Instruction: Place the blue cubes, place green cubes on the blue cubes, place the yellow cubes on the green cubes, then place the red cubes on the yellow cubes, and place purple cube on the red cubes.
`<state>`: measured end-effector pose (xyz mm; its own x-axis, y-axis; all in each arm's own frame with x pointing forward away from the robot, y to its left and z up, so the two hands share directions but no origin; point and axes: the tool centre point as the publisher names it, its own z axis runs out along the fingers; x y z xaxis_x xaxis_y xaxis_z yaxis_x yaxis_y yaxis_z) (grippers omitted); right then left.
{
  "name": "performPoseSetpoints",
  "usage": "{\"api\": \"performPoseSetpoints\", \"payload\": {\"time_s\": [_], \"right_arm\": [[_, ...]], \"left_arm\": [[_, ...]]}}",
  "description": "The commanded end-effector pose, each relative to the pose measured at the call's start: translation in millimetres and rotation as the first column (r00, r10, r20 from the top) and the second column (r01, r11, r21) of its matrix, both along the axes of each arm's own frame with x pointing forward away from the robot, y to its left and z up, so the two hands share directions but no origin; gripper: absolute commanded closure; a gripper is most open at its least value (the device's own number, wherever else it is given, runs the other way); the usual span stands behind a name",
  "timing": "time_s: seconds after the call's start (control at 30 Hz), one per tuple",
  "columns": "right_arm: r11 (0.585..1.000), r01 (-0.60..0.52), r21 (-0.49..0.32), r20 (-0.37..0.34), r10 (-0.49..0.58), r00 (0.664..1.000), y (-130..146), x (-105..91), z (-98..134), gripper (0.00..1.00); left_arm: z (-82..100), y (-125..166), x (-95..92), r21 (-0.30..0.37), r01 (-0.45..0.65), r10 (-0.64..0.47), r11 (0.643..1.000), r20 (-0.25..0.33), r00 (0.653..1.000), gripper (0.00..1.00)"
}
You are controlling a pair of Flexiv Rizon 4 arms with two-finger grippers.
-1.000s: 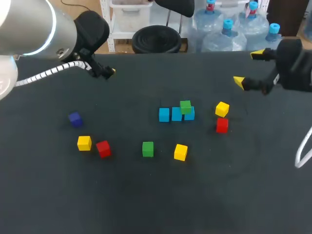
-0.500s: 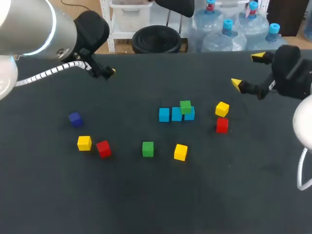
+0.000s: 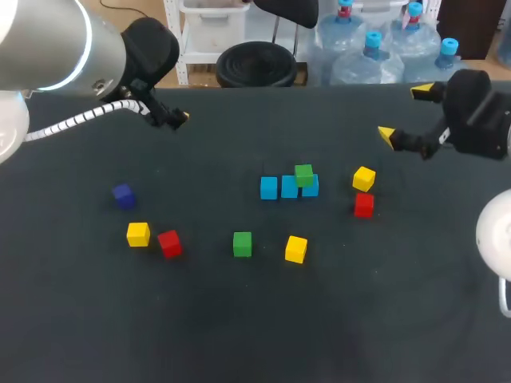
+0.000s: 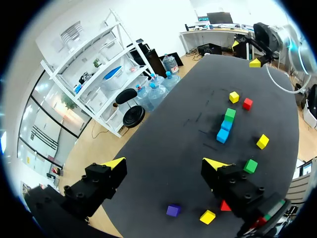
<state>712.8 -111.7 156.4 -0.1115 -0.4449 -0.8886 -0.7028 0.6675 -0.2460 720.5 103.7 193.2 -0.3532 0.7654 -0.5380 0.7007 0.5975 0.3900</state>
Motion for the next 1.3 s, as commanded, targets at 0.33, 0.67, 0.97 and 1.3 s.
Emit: {"api": "performPoseSetpoints", "payload": {"time_s": [0.33, 0.67, 0.97, 1.3], "right_arm": [[1.0, 0.002, -0.003, -0.003, -0.002, 1.0, 0.0, -1.1, 1.8, 0.0], [1.0, 0.002, -0.003, -0.003, -0.002, 1.0, 0.0, -1.1, 1.8, 0.0], [1.0, 0.002, -0.003, -0.003, -0.002, 1.0, 0.0, -1.1, 1.8, 0.0], [1.0, 0.002, -0.003, -0.003, -0.002, 1.0, 0.0, -1.1, 1.8, 0.0]], "left_arm": [[0.0, -0.6, -0.2, 0.002, -0.003, 0.003, 1.0, 0.001, 1.0, 0.0], [14.5, -8.3, -15.7, 0.261, 0.149, -0.148, 0.954, -0.023, 0.989, 0.0], [-27.6, -30.7, -56.6, 0.284, 0.233, -0.205, 0.93, -0.124, 0.971, 0.0], [-60.3, -57.3, -74.0, 0.265, 0.291, -0.27, 0.92, -0.113, 0.956, 0.0]]}}
